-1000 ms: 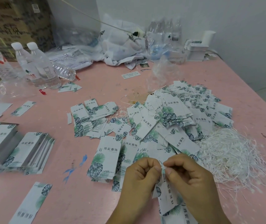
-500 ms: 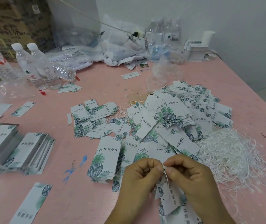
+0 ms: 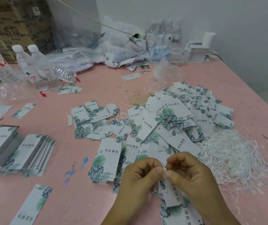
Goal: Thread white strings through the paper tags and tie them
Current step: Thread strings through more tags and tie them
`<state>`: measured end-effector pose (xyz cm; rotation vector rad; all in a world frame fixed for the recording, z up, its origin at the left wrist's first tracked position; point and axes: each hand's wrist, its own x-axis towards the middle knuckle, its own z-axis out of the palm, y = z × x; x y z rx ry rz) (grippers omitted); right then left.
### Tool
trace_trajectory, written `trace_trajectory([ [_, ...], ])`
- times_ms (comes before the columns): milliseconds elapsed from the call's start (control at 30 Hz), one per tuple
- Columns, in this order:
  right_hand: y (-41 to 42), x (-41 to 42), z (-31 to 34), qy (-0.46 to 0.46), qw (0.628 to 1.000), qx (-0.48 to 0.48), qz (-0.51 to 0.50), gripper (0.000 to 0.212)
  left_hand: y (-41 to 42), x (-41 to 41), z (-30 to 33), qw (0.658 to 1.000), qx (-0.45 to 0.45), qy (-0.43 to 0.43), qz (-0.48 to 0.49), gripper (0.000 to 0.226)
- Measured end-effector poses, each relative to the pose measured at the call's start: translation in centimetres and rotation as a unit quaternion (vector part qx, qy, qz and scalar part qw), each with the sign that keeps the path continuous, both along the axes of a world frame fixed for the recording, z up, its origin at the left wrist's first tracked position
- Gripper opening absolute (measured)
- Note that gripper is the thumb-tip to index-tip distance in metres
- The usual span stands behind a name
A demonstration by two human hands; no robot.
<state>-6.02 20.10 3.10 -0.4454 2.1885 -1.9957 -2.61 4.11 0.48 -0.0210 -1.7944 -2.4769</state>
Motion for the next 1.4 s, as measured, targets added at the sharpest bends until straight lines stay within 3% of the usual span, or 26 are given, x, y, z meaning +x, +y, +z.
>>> trace_trajectory([
  [133,0.5,-0.1,0.3,0.073,0.986,0.147,0.016,0.05,-0.2,-0.2,0.2,0.994,0.104,-0.01,-0.028,0.025],
  [233,0.2,0.2,0.3,0.039,0.981,0.175,0.078,0.059,-0.3,-0.3,0.5,0.978,0.2,-0.013,-0.051,0.026],
  [367,0.0,0.1,-0.5,0.003,0.973,0.214,0.086,0.055,-0.6,-0.4,0.8,0.953,0.3,-0.014,-0.051,0.026],
  [567,0.8,-0.4,-0.2,-0.168,0.975,0.112,0.088,0.024,-1.2,-0.7,0.7,0.914,0.404,0.001,-0.043,0.021],
  [633,1.2,-0.6,0.2,-0.188,0.971,0.095,0.116,0.023,-1.3,-0.9,0.5,0.903,0.429,-0.004,-0.028,0.022],
  [700,1.6,-0.7,0.4,-0.239,0.962,0.014,0.131,0.027,-1.3,-1.2,0.4,0.898,0.44,-0.022,0.008,0.022],
  [800,1.6,-1.1,-0.1,-0.3,0.943,-0.114,0.085,0.031,-0.8,-1.4,0.0,0.929,0.364,-0.041,0.056,0.009],
  [933,0.5,-1.6,-0.6,-0.35,0.896,-0.272,0.033,0.038,0.3,-0.7,-1.3,0.995,0.051,-0.029,0.082,0.013],
  [1000,0.1,-1.5,-0.8,-0.354,0.888,-0.292,0.024,0.038,1.2,-0.3,-2.0,0.993,-0.07,0.006,0.095,0.013],
  [1167,-0.7,-0.8,-1.3,-0.334,0.904,-0.267,0.028,0.03,1.8,-0.2,-2.7,0.963,-0.202,0.098,0.149,0.003],
  [1400,-0.7,-2.0,-0.8,-0.285,0.926,-0.24,-0.058,0.018,2.0,0.2,-1.8,0.928,-0.269,0.13,0.222,0.02],
])
